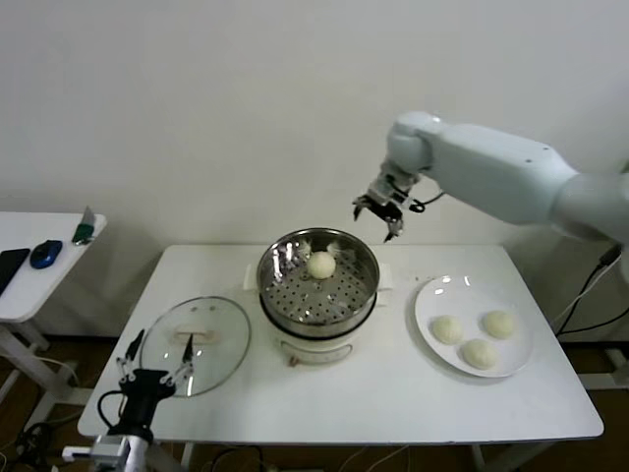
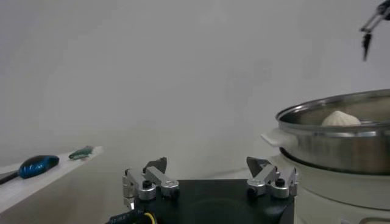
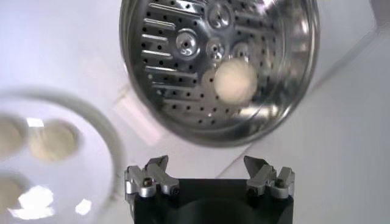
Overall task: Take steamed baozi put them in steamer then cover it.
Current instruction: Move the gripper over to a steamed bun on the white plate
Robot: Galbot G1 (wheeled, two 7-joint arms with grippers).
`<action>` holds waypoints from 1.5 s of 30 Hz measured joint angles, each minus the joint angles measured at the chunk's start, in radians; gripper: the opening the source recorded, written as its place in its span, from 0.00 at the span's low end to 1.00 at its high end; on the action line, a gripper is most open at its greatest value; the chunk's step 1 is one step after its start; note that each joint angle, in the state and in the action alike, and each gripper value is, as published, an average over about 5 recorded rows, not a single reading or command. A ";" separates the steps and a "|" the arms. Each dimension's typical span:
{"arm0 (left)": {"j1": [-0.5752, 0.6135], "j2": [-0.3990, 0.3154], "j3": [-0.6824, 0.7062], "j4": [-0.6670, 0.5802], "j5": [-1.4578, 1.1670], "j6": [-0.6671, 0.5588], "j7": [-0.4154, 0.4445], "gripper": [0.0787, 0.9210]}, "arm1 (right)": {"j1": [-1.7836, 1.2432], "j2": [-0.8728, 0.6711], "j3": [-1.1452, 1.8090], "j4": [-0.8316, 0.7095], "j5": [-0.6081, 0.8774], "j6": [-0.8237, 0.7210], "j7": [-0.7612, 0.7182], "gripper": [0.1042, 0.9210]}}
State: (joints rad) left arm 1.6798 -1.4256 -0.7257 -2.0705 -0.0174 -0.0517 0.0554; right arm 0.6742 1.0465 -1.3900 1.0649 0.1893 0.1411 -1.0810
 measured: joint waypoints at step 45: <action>0.024 -0.012 -0.005 -0.005 0.011 0.001 -0.001 0.88 | -0.528 -0.208 0.257 -0.137 -0.040 -0.320 0.016 0.88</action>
State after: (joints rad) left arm 1.7038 -1.4375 -0.7308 -2.0755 -0.0067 -0.0509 0.0544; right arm 0.1460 0.8386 -1.1334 0.9283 0.1488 -0.1790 -1.0646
